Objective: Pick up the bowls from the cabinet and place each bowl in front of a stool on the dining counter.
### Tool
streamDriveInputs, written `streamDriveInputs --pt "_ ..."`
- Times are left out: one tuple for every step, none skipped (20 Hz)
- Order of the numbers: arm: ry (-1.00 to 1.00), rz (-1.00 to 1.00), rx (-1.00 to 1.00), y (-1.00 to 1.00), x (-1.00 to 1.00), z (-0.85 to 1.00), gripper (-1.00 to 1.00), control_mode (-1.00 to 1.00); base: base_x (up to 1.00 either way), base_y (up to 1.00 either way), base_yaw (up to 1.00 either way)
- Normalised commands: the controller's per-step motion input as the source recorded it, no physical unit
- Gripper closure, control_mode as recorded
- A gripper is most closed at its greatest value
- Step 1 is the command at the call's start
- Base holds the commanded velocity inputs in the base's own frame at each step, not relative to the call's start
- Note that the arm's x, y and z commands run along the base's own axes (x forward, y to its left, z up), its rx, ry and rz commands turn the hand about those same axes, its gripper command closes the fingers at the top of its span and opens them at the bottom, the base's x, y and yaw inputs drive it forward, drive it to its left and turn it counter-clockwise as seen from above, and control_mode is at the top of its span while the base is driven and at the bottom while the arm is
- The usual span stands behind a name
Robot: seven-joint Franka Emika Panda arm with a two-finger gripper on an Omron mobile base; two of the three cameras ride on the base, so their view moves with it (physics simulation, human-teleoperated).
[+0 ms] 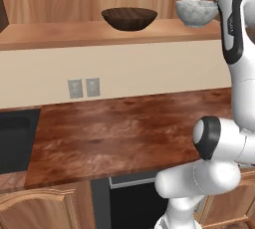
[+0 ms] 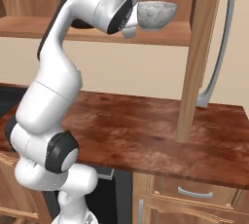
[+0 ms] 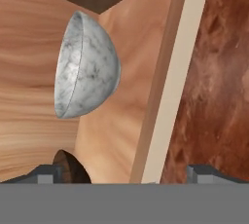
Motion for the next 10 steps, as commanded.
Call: streamDriveInputs --pt "0.00 0.00 0.01 -0.05 0.18 -0.14 -1.00 -1.00 0.00 0.00 0.00" --pt "0.00 0.00 0.01 -0.06 0.18 -0.14 -1.00 -1.00 0.00 0.00 0.00" --pt "0.00 0.00 0.01 -0.06 0.20 -0.10 -1.00 -1.00 0.00 0.00 0.00" --pt "0.00 0.00 0.01 -0.09 0.21 -0.08 -1.00 -1.00 0.00 0.00 0.00" --pt "0.00 0.00 0.02 -0.11 0.26 0.00 -1.00 -1.00 0.00 0.00 0.00" --pt "0.00 0.00 0.04 -0.16 0.26 0.00 -1.00 -1.00 0.00 0.00 0.00" --pt "0.00 0.00 0.04 -0.19 0.25 0.00 -1.00 -1.00 0.00 0.00 0.00" --pt "0.00 0.00 0.05 -0.23 0.25 0.00 -1.00 -1.00 0.00 0.00 0.00" --pt "0.00 0.01 0.05 -0.26 0.24 0.00 -1.00 -1.00 0.00 0.00 0.00" --pt "0.00 0.02 0.05 -0.27 0.24 0.00 -1.00 -1.00 0.00 0.00 0.00"
